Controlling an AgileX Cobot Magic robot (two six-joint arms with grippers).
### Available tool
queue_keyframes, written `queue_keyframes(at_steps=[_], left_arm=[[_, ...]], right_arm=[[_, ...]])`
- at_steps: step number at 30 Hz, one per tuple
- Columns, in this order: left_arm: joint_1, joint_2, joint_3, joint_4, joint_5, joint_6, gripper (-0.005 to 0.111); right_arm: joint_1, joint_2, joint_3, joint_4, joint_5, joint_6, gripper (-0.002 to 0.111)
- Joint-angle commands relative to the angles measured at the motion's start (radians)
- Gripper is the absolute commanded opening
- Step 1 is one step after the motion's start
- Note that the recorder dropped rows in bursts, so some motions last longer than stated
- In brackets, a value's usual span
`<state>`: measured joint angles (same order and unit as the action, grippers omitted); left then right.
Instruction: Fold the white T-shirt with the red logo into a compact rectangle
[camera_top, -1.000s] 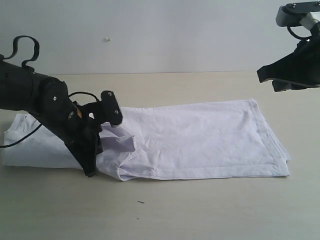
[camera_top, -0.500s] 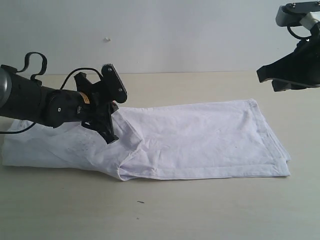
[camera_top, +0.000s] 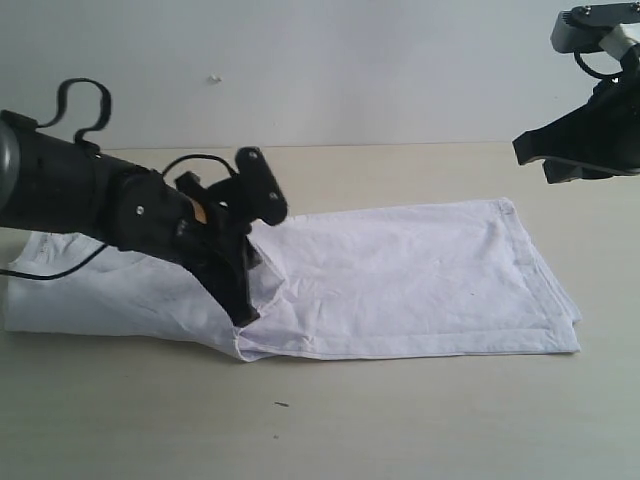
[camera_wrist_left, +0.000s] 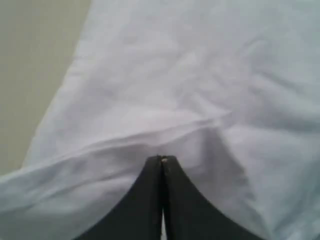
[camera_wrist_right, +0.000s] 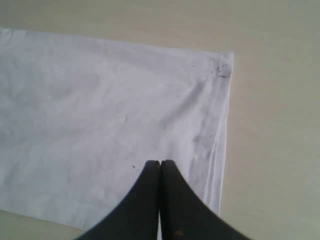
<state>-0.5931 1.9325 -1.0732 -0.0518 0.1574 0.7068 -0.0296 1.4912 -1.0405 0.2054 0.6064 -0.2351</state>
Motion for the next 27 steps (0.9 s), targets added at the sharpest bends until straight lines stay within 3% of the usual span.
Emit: queue_keyframes(at_steps=[1,13,20,24,27], left_arm=[[-0.085,0.038,-0.003,-0.016,-0.034,0.023,0.000],[-0.083,0.113,-0.003,-0.016,-0.093,0.019,0.000],[-0.069,0.046,-0.006,-0.016,-0.101,0.021,0.000],[-0.012,-0.019,-0.009,-0.016,-0.144,-0.044,0.000],[0.066,-0.029,-0.009,-0.016,-0.163,-0.145,0.000]], right_arm=[[-0.005,-0.009,0.006,0.002,-0.003,-0.007,0.000],[-0.005,-0.009,0.006,0.024,-0.002,-0.007,0.000],[-0.005,-0.009,0.006,0.024,0.000,-0.007,0.000],[-0.005,-0.009,0.006,0.024,0.000,-0.007,0.000],[-0.005,-0.009,0.006,0.024,0.000,-0.007,0.000]])
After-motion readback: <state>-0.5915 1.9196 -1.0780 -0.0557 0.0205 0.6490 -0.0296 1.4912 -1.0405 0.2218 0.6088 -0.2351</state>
